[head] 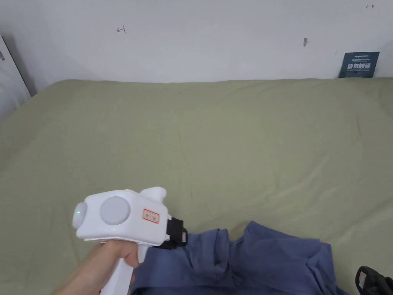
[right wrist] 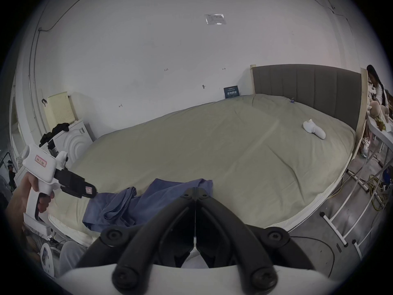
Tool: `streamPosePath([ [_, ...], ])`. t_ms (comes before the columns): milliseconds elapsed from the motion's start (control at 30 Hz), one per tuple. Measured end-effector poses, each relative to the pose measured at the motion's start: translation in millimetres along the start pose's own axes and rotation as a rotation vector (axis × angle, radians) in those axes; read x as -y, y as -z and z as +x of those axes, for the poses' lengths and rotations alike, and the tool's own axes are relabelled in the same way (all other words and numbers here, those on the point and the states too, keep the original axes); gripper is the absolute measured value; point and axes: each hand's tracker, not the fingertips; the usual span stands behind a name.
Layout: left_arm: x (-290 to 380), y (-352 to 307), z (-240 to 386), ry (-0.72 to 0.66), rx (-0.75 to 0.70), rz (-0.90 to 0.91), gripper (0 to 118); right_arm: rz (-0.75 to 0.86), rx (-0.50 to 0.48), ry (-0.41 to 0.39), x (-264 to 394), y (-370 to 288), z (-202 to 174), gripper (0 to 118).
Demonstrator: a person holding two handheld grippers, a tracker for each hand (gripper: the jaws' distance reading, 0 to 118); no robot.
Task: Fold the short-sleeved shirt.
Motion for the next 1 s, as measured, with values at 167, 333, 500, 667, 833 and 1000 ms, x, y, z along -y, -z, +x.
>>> streamPosePath([
  [167, -14, 30, -17, -0.104, 0.103, -0.05, 0, -0.03, -0.03, -0.03, 5, 8, -10, 3],
  [333, 18, 109, 16, -0.113, 0.152, -0.187, 0, -0.045, -0.022, -0.025, 6, 7, -9, 3],
  [500, 17, 79, 6, -0.096, 0.18, -0.152, 0, -0.058, -0.009, -0.027, 5, 11, -8, 3],
  [667, 15, -14, -52, -0.064, 0.095, -0.009, 0, -0.075, -0.028, -0.045, 6, 22, -20, 3],
  [833, 17, -29, -110, -0.065, 0.052, -0.012, 6, -0.089, -0.055, -0.083, 8, 32, -39, 3],
  [1000, 15, 1, -129, -0.079, 0.211, -0.059, 118, -0.095, -0.069, -0.111, 4, 36, -56, 3],
])
